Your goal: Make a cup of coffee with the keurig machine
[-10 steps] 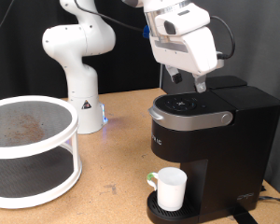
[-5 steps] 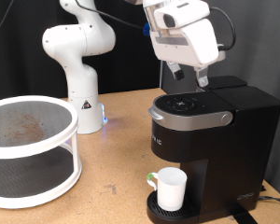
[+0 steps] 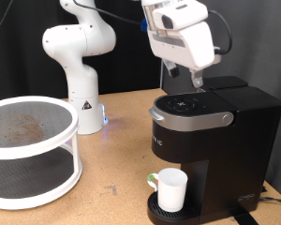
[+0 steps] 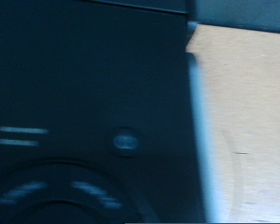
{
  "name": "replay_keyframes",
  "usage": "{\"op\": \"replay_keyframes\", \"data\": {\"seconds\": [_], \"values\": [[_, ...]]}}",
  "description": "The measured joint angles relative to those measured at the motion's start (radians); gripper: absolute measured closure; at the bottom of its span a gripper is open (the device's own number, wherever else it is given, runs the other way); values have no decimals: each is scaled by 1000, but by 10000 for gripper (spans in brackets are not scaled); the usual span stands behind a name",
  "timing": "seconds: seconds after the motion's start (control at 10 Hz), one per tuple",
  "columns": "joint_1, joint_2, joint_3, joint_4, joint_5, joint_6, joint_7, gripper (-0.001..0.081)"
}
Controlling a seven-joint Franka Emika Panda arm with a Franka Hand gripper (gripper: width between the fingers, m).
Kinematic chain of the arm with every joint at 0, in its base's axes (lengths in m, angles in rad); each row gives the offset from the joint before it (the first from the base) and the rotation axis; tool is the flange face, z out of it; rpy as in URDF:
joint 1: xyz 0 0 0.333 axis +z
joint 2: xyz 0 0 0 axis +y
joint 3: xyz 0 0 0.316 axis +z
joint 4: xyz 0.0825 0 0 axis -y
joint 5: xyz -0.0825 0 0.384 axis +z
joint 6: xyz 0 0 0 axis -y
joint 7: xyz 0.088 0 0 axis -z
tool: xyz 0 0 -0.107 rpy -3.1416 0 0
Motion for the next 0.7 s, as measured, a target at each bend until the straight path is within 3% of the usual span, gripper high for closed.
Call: {"op": "replay_keyframes", "data": {"seconds": [0.1, 0.2, 0.7], "values": [[-5, 2, -5, 26, -2, -98, 30, 9], [-7, 5, -7, 44, -11, -140, 57, 9], [-7, 3, 0, 54, -110, -53, 81, 9]]}}
